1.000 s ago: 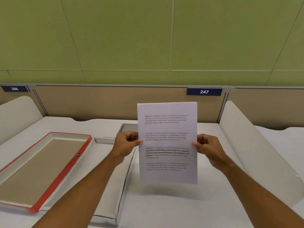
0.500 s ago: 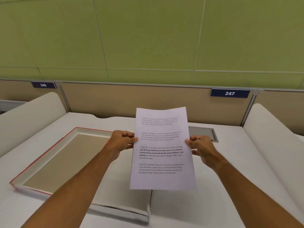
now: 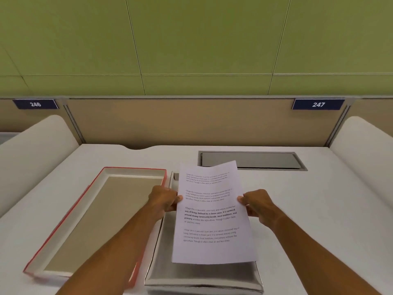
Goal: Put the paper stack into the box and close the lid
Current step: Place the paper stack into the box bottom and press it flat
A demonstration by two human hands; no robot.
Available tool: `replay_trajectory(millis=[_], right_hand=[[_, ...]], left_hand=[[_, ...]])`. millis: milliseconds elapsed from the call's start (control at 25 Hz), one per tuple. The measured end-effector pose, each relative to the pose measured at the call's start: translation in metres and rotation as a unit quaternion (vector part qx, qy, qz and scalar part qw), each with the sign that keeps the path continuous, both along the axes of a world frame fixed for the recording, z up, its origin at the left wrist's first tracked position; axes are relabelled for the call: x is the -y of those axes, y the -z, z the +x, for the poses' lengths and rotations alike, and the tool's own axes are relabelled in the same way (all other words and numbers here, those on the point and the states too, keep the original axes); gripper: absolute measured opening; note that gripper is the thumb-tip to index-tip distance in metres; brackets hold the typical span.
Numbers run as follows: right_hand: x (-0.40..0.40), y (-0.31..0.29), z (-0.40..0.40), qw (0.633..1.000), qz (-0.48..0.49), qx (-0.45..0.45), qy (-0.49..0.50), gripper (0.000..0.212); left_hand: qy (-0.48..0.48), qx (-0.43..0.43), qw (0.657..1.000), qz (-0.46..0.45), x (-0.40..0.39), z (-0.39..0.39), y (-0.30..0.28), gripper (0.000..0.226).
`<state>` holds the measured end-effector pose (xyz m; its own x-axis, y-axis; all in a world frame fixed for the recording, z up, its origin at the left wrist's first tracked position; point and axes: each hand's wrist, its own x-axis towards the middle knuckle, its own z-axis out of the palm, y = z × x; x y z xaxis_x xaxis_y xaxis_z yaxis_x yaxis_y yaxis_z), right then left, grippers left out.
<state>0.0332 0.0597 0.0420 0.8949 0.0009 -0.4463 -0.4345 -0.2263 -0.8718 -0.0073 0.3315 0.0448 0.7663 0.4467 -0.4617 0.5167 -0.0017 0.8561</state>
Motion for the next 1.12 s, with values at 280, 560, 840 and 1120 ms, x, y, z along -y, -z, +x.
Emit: replay_trajectory(millis=[280, 560, 840, 1120], right_hand=[[-0.026, 0.022, 0.0, 0.997, -0.072, -0.028, 0.007, 0.014], [-0.041, 0.026, 0.001, 0.978, -0.206, -0.001, -0.019, 0.013], [-0.049, 0.026, -0.001, 0.934, -0.346, 0.035, -0.085, 0.019], [-0.047, 0.021, -0.005, 0.981, -0.155, -0.075, -0.088, 0.041]], left_hand=[[0.037, -0.062, 0.995, 0.063, -0.011, 0.006, 0.017, 0.025], [0.077, -0.095, 0.979, 0.165, -0.007, 0.013, 0.026, 0.024], [0.183, -0.11, 0.941, 0.261, 0.008, 0.011, 0.018, 0.018], [0.159, -0.134, 0.975, 0.078, 0.014, 0.006, 0.005, 0.069]])
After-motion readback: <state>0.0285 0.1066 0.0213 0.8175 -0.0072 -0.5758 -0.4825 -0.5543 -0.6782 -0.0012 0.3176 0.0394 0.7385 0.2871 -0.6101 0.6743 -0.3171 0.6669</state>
